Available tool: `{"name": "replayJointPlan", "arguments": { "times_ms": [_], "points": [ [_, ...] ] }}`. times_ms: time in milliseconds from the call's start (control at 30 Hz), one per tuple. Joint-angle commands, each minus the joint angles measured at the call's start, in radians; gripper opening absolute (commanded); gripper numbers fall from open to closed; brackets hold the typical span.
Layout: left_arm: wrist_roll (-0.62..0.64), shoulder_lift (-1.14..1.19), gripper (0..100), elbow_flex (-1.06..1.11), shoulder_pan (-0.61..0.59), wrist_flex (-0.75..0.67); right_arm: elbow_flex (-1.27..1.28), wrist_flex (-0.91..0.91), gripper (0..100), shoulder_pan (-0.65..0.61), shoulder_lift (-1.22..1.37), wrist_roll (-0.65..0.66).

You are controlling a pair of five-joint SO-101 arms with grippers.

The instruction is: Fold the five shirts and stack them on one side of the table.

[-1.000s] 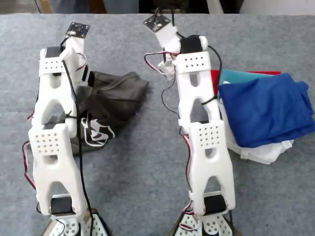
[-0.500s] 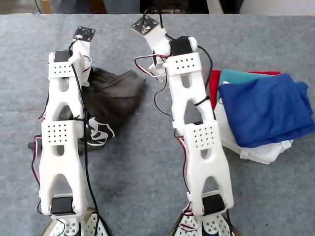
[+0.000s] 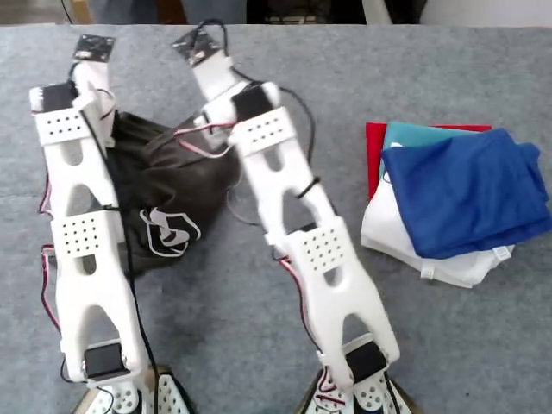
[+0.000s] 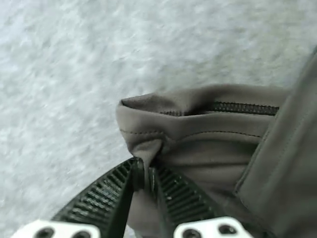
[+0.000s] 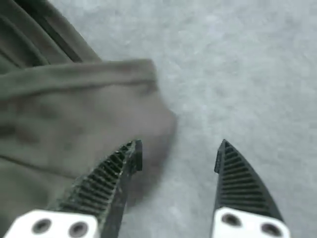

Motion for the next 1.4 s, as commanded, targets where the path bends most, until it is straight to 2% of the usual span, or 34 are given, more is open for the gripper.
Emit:
{"name": "replayJointPlan", "arguments": {
  "times_ms": [0,233,367,433,567,667,800,933,1133,1367],
  "points": [
    [0.006,-0.031,3,-0.051,-0.061,0.011,-0.038,-0.043,25.1,-0.041,0.030,-0.060],
    [0.011,-0.121,3,-0.042,-0.139,0.011,-0.039,-0.043,22.8,-0.051,0.147,-0.112],
    [0.011,-0.166,3,-0.042,-0.147,0.011,-0.085,-0.046,0.5,-0.032,0.170,-0.160],
    [0.011,-0.186,3,-0.042,-0.166,0.011,-0.120,-0.029,3.6,-0.011,0.166,-0.164],
    [0.011,-0.218,3,-0.042,-0.243,0.011,-0.225,0.048,1.2,0.025,0.163,-0.157],
    [0.009,-0.230,3,-0.042,-0.326,0.011,-0.280,0.152,1.2,0.035,0.168,-0.140],
    [0.006,-0.233,3,-0.048,-0.437,0.011,-0.291,0.261,1.3,0.032,0.168,-0.044],
    [0.005,-0.235,3,-0.051,-0.578,0.011,-0.297,0.333,1.3,0.060,0.160,-0.043],
    [-0.089,-0.288,3,-0.041,-0.797,0.012,-0.380,0.385,1.3,0.112,0.128,-0.044],
    [-0.198,-0.339,3,-0.016,-0.900,0.014,-0.240,0.385,1.3,0.035,-0.113,-0.037]
  ]
}}
